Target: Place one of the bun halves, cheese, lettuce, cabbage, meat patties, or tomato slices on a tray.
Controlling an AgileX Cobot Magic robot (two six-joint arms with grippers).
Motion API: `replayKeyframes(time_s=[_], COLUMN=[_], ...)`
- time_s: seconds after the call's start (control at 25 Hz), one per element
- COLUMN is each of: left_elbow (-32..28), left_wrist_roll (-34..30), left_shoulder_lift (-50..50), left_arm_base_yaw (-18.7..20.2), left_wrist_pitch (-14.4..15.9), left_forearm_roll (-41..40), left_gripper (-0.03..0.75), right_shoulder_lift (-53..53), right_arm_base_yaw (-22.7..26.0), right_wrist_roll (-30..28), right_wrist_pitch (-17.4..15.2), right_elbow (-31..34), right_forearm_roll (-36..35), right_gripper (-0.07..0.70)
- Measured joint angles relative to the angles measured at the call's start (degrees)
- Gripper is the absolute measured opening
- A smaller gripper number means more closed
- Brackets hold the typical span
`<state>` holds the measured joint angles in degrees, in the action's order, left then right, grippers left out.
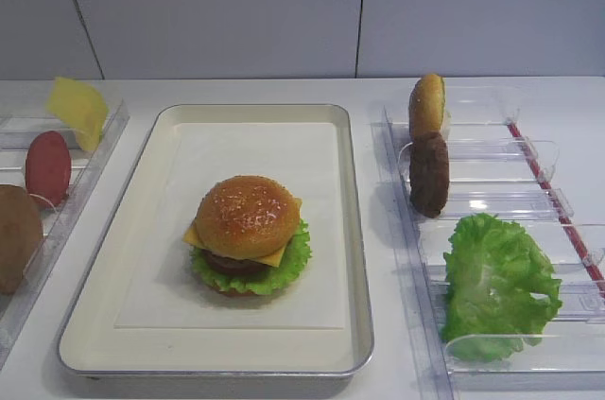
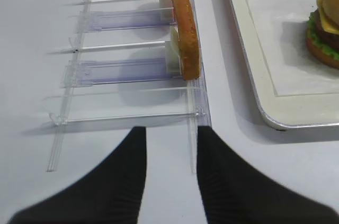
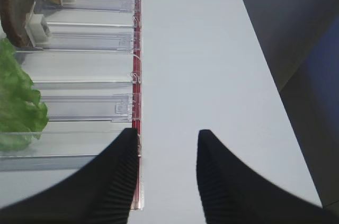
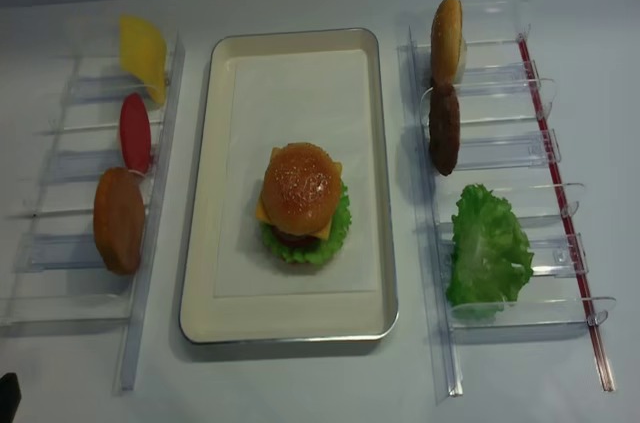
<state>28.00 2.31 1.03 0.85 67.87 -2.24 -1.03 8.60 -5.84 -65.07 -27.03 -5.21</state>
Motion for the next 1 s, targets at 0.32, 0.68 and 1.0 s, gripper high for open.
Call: replayKeyframes(time_s=[0.32, 0.68, 1.0], left_elbow=[0.0, 0.0, 0.0], left_wrist_roll=[0.0, 0.0, 0.0], left_shoulder_lift=[0.0, 0.0, 0.0], left_arm_base_yaw=[0.0, 0.0, 0.0], left_wrist_pitch=[0.0, 0.0, 0.0], left_forearm_roll=[0.0, 0.0, 0.0], left_gripper=[0.216, 0.216, 0.216], right_shoulder_lift=[0.0, 0.0, 0.0], right_arm_base_yaw=[0.0, 0.0, 0.0], right_wrist_roll=[0.0, 0.0, 0.0], right_wrist_pitch=[0.0, 0.0, 0.0], right_elbow=[0.0, 0.0, 0.0], right_forearm_roll=[0.0, 0.0, 0.0], right_gripper=[0.274, 0.274, 0.274])
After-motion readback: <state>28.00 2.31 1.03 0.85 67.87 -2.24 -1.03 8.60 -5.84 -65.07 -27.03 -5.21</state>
